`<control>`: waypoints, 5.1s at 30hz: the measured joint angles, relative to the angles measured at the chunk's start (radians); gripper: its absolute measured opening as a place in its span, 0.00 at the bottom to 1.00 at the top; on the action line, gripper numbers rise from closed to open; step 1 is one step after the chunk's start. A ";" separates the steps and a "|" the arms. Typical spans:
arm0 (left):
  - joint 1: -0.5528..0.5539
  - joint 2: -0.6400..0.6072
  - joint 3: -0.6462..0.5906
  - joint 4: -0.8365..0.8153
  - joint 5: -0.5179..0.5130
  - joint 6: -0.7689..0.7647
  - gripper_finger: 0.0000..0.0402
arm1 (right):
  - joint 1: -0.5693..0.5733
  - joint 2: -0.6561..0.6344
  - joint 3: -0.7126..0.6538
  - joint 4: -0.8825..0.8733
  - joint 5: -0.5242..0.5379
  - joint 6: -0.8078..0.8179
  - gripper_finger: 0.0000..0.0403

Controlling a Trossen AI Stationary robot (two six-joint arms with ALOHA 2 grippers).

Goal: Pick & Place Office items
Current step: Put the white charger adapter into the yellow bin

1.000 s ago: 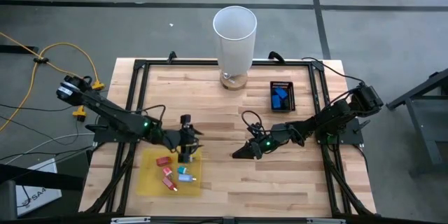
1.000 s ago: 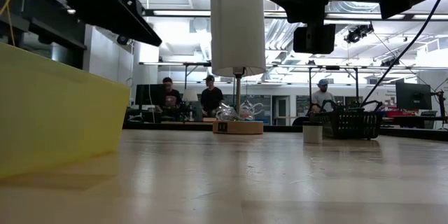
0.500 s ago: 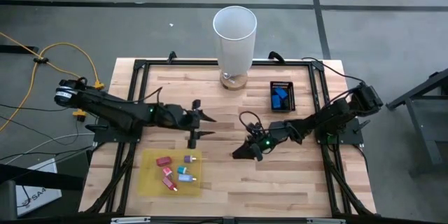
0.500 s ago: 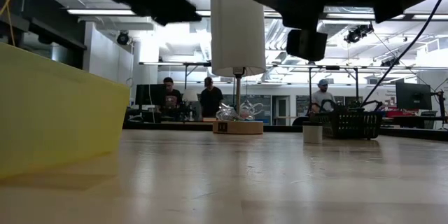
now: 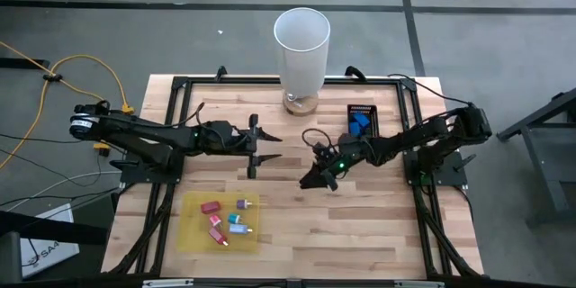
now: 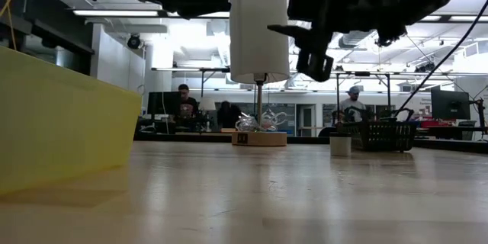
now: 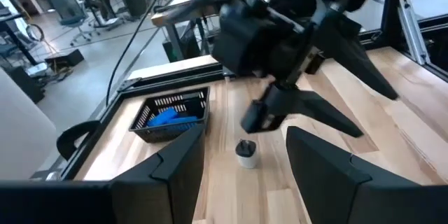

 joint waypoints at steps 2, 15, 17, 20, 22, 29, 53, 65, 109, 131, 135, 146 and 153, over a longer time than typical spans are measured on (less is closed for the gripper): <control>0.005 0.000 0.000 0.000 0.002 -0.007 0.48 | -0.027 -0.034 0.000 -0.044 -0.021 -0.040 0.40; 0.010 0.000 0.000 0.000 -0.003 -0.011 0.48 | -0.090 -0.399 0.000 -0.581 0.249 -0.349 0.37; 0.010 0.000 0.000 0.001 -0.003 -0.011 0.48 | -0.091 -0.441 0.000 -0.631 0.286 -0.362 0.37; 0.010 0.000 0.000 0.003 -0.004 -0.011 0.48 | -0.091 -0.482 0.000 -0.677 0.319 -0.372 0.37; 0.010 0.000 0.000 0.004 -0.004 -0.011 0.48 | -0.091 -0.502 0.000 -0.712 0.327 -0.383 0.37; 0.010 0.000 0.000 0.004 -0.004 -0.011 0.48 | -0.090 -0.513 0.000 -0.830 0.368 -0.481 0.37; 0.010 0.000 0.000 0.004 -0.004 -0.010 0.48 | -0.090 -0.510 0.000 -1.043 0.452 -0.581 0.37; 0.010 0.000 0.000 0.003 -0.004 -0.010 0.48 | -0.026 -0.503 0.000 -1.065 0.632 -0.635 0.37; 0.010 0.000 0.000 0.004 -0.004 -0.010 0.48 | 0.158 -0.170 0.000 -1.097 0.782 -0.333 0.37; 0.010 0.000 0.000 0.004 -0.004 -0.010 0.48 | 0.224 -0.081 0.000 -1.075 0.870 -0.228 0.37; 0.010 0.000 0.000 0.005 -0.004 -0.010 0.48 | 0.224 -0.082 0.000 -1.073 0.869 -0.228 0.37; 0.010 0.000 0.000 0.007 -0.004 -0.010 0.48 | 0.223 -0.079 0.000 -1.058 0.877 -0.238 0.37; 0.010 0.000 0.000 0.008 -0.004 -0.010 0.48 | 0.202 -0.079 0.000 -1.026 0.877 -0.265 0.37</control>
